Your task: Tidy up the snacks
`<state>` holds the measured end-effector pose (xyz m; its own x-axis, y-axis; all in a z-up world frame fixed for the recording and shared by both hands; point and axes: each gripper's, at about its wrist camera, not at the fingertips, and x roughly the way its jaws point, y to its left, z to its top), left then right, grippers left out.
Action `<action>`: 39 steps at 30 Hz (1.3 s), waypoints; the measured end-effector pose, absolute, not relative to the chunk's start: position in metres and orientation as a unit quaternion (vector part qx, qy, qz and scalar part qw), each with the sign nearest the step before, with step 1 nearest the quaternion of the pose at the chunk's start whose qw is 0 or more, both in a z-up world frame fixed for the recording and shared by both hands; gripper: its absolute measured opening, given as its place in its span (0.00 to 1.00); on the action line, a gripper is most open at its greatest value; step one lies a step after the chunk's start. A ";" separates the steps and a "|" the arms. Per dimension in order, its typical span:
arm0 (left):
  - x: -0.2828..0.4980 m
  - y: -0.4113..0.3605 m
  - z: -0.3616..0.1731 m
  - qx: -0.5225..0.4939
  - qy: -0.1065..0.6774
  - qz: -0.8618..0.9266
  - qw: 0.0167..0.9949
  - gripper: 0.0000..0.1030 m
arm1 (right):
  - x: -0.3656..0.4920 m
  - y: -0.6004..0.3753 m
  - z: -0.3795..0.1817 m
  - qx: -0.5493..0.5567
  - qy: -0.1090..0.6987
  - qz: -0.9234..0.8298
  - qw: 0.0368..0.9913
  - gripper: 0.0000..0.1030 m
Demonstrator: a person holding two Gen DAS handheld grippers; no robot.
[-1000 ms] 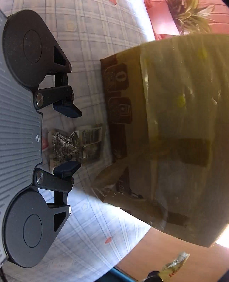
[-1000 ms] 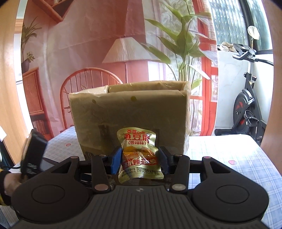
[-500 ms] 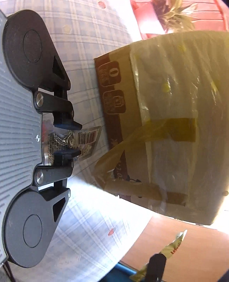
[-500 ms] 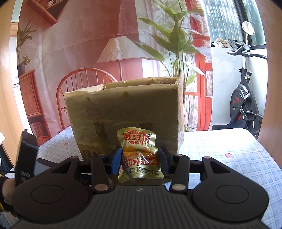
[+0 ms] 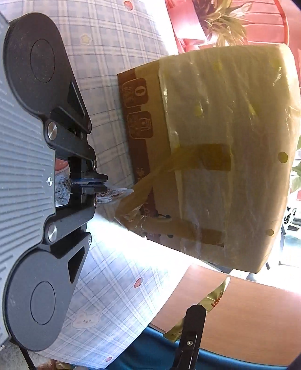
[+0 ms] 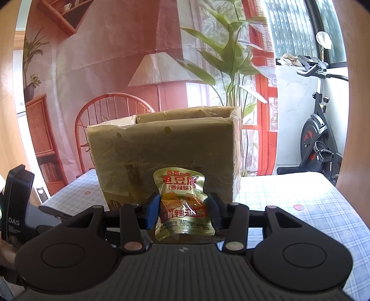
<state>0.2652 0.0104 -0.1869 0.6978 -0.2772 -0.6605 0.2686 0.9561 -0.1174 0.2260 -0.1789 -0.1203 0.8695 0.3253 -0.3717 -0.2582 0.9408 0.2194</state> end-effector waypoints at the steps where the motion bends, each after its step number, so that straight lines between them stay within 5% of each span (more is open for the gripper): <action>1: 0.264 0.011 -0.186 -0.008 0.358 -0.148 0.922 0.02 | 0.225 -0.179 -0.120 0.082 0.205 0.151 0.964 0.47; 19: 0.247 0.031 -0.125 -0.036 0.281 -0.144 0.948 0.02 | 0.225 -0.178 -0.110 0.077 0.191 0.152 0.967 0.47; 39: 0.300 0.049 0.004 -0.048 0.136 -0.113 0.983 0.02 | 0.314 -0.160 -0.022 0.038 0.107 0.183 0.976 0.47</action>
<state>0.3000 0.0488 0.0040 0.9374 -0.2355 -0.2564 0.2095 0.9698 -0.1248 0.3138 -0.1600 -0.0218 0.9100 0.3655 -0.1957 -0.3491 0.9301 0.1140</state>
